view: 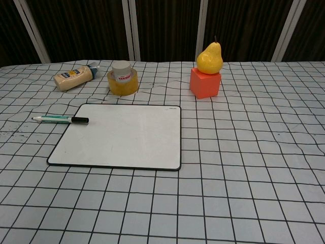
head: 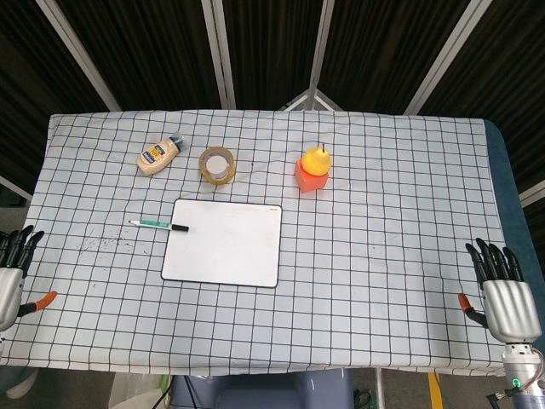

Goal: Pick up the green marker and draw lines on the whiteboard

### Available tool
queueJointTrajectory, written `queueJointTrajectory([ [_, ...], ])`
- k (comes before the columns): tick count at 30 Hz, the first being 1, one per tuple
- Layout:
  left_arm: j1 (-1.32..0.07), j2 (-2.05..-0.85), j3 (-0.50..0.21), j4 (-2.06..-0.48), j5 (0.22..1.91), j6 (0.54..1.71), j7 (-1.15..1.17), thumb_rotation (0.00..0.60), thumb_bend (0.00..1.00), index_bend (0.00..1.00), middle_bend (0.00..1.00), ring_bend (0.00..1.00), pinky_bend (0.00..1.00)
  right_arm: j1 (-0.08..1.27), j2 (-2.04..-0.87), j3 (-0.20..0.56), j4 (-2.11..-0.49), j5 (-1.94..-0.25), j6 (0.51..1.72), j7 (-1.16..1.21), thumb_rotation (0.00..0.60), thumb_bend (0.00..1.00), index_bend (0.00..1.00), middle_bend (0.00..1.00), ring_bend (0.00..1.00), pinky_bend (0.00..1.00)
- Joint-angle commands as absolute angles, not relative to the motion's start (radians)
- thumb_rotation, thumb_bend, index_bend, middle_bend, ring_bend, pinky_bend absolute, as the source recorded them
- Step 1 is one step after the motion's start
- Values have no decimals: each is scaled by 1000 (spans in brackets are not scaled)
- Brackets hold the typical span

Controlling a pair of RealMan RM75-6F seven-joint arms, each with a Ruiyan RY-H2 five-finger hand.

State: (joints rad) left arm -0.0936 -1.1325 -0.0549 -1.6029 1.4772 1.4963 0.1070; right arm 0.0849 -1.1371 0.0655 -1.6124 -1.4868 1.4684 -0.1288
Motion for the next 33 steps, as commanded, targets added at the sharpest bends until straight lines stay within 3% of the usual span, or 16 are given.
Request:
queueJointTrajectory([
  [1,-94,-1132,-55,-1601,1476,1495,108,600,67,0,0,0,0,86,-1137,65,-1614,-1486,1466,-128,600,324,0,0,0,36],
  [22,-123,-1130,-72,-1636,1443,1445,141,600,67,7,0,0,0,83,-1134,61,-1624,-1487,1465,-112,600,324,0,0,0,36],
  [25,-146,-1131,-91,-1656,1424,1421,165,600,89,95,0,0,33,84,-1133,59,-1624,-1490,1462,-107,600,324,0,0,0,36],
  [28,-191,-1145,-130,-1672,1381,1376,203,600,149,249,35,3,81,85,-1132,58,-1627,-1492,1459,-96,600,324,0,0,0,36],
  [33,-286,-1197,-199,-1658,1278,1279,309,600,226,379,88,7,89,89,-1130,57,-1633,-1492,1449,-80,600,325,0,0,0,36],
])
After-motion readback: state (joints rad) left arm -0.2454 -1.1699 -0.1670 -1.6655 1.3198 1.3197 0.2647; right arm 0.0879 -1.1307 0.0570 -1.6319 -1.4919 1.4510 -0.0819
